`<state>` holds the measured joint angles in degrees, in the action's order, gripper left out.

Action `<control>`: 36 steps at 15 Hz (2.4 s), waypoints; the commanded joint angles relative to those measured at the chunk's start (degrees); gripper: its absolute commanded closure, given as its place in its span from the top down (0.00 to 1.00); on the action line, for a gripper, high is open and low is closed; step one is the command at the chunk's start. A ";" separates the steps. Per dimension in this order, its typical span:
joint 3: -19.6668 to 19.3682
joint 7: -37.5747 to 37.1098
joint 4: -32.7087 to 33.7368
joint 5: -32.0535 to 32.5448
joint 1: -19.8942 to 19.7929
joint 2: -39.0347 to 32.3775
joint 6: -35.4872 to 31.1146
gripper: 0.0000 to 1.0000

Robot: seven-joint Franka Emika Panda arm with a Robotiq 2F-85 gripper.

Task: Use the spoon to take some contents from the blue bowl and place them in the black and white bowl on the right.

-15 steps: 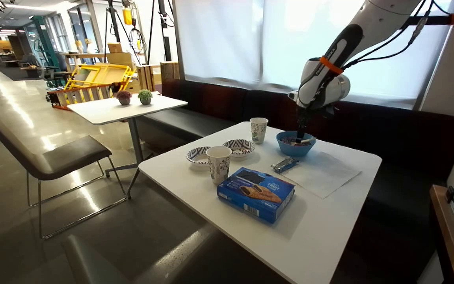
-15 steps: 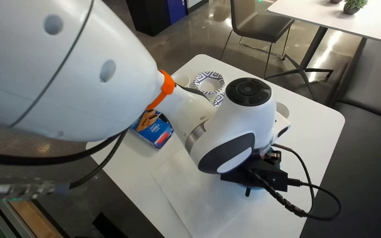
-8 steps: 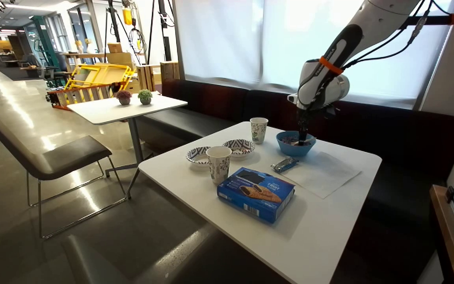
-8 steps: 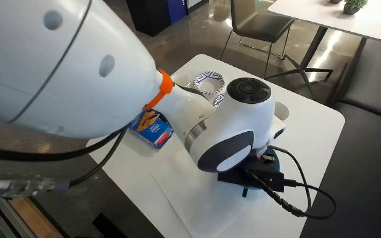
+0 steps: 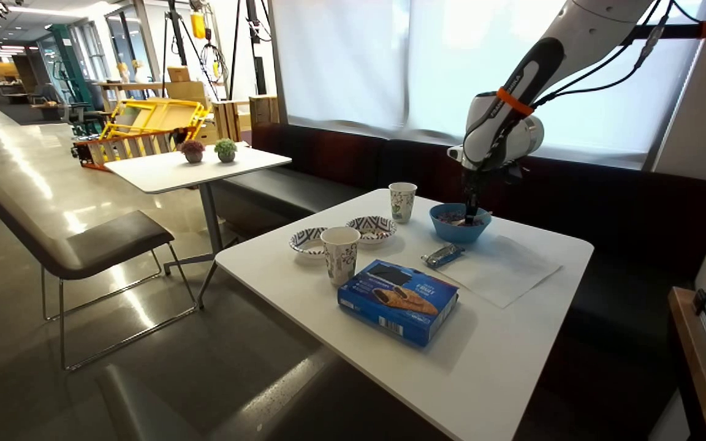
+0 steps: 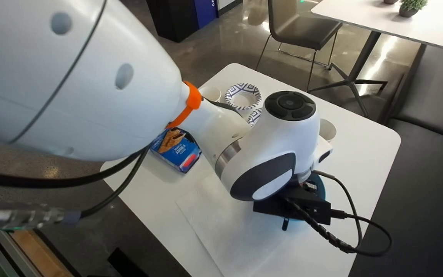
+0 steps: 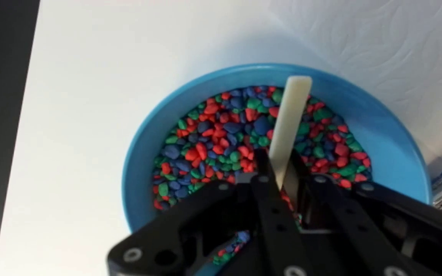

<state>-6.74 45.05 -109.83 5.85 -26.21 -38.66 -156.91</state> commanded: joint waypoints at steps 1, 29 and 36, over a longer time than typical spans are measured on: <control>0.43 -0.54 0.13 0.51 -0.43 0.00 1.68 0.04; -10.54 -10.60 -1.48 14.30 6.72 3.61 2.55 0.04; -14.90 -15.08 -1.96 23.86 10.52 3.97 3.74 0.04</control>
<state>-19.91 33.04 -110.21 25.43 -17.62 -35.68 -154.89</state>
